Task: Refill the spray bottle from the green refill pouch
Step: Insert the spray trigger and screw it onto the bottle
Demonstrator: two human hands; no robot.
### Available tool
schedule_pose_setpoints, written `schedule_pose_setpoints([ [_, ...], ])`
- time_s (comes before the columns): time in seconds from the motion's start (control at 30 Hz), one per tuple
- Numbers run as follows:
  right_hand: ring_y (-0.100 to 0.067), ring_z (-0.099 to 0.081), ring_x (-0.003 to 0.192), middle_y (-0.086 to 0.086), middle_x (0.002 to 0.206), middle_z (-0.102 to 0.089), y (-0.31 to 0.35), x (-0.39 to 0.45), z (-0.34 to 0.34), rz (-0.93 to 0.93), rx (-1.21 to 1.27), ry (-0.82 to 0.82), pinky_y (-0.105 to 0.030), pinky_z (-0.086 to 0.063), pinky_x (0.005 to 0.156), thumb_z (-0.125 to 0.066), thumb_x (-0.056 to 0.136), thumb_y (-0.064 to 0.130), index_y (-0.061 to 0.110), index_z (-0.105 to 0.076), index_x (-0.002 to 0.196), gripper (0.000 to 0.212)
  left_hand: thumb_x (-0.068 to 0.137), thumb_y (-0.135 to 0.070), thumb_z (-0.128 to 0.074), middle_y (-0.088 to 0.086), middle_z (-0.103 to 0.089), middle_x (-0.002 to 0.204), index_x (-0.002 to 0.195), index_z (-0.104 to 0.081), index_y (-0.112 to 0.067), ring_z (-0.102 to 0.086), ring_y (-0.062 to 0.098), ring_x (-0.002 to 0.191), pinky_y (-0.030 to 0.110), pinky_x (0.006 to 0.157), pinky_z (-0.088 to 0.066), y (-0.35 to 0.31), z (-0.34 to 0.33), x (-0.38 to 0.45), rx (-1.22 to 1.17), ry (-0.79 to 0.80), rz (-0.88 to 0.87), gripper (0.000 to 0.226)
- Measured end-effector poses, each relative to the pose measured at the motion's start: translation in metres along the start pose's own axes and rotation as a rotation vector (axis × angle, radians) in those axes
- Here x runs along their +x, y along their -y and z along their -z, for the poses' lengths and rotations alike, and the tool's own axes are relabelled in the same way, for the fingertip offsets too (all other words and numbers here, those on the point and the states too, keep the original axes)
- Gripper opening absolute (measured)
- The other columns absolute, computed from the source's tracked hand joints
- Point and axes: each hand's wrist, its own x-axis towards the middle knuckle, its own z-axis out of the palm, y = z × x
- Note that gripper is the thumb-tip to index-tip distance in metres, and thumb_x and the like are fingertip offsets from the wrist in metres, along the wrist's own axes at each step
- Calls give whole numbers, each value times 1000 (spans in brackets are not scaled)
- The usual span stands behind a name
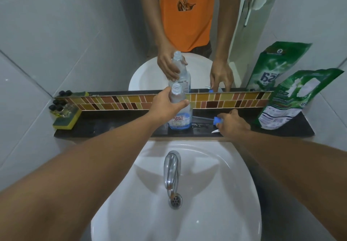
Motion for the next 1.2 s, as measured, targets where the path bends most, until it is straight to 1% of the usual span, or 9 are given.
schedule_pose_setpoints([
  [0.1, -30, -60, 94, -4, 130, -40, -1, 0, -1, -9, 8, 2, -41, -52, 76, -60, 96, 47, 40, -55, 136, 41, 84, -36, -78, -4, -65, 131, 136, -54, -28, -58, 8, 100, 21, 69, -50, 1, -2, 2, -15, 4, 12, 58],
  [0.17, -32, -60, 95, -6, 129, -40, -1, -1, 0, -12, 8, 9, -38, -47, 71, -60, 97, 45, 37, -56, 135, 40, 84, -34, -79, -3, -65, 131, 136, -55, -27, -59, 10, 102, 25, 74, -52, 1, -3, 3, -24, 4, 27, 58],
  [0.37, -29, -54, 84, -9, 117, -39, -4, -3, -1, -39, 39, 28, -38, -46, 70, -63, 97, 39, 26, -57, 129, 35, 82, -31, -81, -5, -66, 125, 133, -57, -29, -60, 15, 105, 30, 76, -52, 1, -5, 5, -47, 12, 68, 56],
  [0.5, -29, -56, 86, -8, 107, -40, -12, -10, -2, -74, 55, 28, -41, -53, 74, -60, 99, 39, 24, -55, 129, 34, 80, -27, -83, -10, -65, 112, 127, -59, -30, -61, 16, 105, 28, 71, -49, -1, -5, 6, -78, 27, 97, 52],
  [0.57, -26, -53, 82, -8, 107, -39, -18, -15, -1, -92, 63, 17, -39, -48, 70, -60, 99, 39, 25, -54, 129, 34, 80, -25, -83, -12, -64, 109, 123, -59, -32, -60, 15, 102, 28, 68, -48, -2, -5, 6, -87, 29, 115, 50],
  [0.7, -25, -54, 84, -8, 109, -41, -31, -25, 3, -124, 88, 18, -39, -51, 77, -60, 99, 38, 25, -53, 130, 35, 79, -22, -84, -8, -64, 112, 122, -59, -30, -60, 20, 107, 36, 78, -51, -4, -7, 6, -86, 32, 151, 50],
  [0.77, -26, -52, 86, -8, 109, -40, -37, -32, 8, -133, 93, 11, -38, -46, 75, -58, 100, 37, 25, -52, 132, 35, 79, -22, -84, -5, -65, 116, 124, -60, -27, -60, 22, 109, 40, 82, -53, -4, -7, 6, -86, 35, 163, 52],
  [0.97, -31, -51, 86, -11, 112, -44, -52, -54, 27, -129, 119, -76, -35, -41, 75, -57, 101, 37, 23, -54, 131, 34, 78, -21, -85, -2, -65, 120, 126, -60, -25, -60, 23, 109, 42, 83, -55, -7, -6, 4, -78, 37, 179, 54],
  [1.2, -37, -58, 102, -15, 125, -48, -58, -72, 60, -132, 194, -161, -35, -40, 76, -54, 100, 37, 25, -53, 135, 37, 75, -18, -86, 3, -68, 120, 123, -62, -20, -64, 26, 108, 53, 92, -55, -9, -5, 3, -46, 47, 191, 53],
])
